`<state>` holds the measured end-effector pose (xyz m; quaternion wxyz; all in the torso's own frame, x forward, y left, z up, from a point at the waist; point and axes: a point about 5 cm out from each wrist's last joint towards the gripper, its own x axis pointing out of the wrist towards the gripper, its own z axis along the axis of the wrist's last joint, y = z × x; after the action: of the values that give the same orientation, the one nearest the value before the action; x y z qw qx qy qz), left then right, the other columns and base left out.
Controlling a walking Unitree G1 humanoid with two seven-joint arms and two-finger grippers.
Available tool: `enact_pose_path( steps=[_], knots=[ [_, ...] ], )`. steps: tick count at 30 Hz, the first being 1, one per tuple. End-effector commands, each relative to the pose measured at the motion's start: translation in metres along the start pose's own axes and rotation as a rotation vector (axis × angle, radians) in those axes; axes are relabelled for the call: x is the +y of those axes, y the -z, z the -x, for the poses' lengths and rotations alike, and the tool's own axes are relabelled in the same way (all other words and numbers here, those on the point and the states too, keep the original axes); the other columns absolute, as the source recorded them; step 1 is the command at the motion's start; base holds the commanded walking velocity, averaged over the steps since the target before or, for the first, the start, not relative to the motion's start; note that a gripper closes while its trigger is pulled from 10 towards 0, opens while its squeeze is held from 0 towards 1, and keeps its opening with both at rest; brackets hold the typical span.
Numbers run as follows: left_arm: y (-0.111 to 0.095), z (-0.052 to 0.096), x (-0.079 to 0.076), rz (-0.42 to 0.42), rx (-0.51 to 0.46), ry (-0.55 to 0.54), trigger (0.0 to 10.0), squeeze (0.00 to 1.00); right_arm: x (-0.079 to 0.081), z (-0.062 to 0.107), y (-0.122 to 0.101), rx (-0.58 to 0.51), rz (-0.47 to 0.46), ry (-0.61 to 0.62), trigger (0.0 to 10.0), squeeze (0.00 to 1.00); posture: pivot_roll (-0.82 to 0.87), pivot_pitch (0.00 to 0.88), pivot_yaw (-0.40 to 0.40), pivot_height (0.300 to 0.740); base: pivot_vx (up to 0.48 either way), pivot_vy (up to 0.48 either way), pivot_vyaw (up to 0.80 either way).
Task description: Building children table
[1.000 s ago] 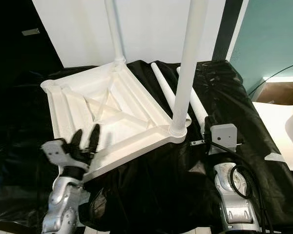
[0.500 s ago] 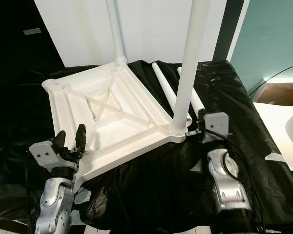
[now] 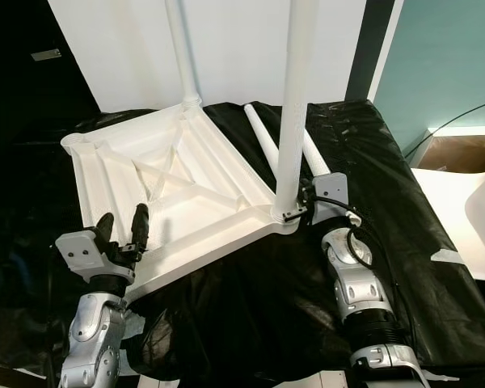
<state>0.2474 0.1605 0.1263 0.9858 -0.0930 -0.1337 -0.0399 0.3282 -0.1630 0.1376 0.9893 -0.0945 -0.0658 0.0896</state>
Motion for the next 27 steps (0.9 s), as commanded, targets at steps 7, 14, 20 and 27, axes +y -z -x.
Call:
enact_pose_path(
  steps=[7, 14, 20, 27],
  knots=[
    [0.002, 0.028, -0.020, 0.077, 0.180, 0.457, 10.0, 0.00, 0.003, 0.022, -0.005, -0.041, -0.007, 0.111, 10.0, 0.00, 0.06, 0.000, 0.060, 0.740, 0.000, 0.000, 0.00],
    [-0.003, 0.033, -0.024, 0.094, 0.278, 0.707, 10.0, 0.00, 0.008, 0.036, -0.004, -0.048, 0.000, 0.085, 10.0, 0.00, 0.02, 0.000, 0.075, 0.740, 0.000, 0.000, 0.00],
    [-0.003, 0.029, -0.023, 0.058, 0.347, 0.853, 10.0, 0.00, -0.004, 0.033, -0.006, -0.055, 0.008, 0.120, 10.0, 0.00, 0.01, 0.000, 0.077, 0.740, 0.000, 0.000, 0.00],
    [0.003, 0.039, -0.028, 0.052, 0.481, 0.949, 10.0, 0.00, -0.001, 0.038, -0.005, -0.034, 0.006, 0.130, 10.0, 0.00, 0.00, 0.000, 0.080, 0.740, 0.000, 0.000, 0.00]
  ],
)
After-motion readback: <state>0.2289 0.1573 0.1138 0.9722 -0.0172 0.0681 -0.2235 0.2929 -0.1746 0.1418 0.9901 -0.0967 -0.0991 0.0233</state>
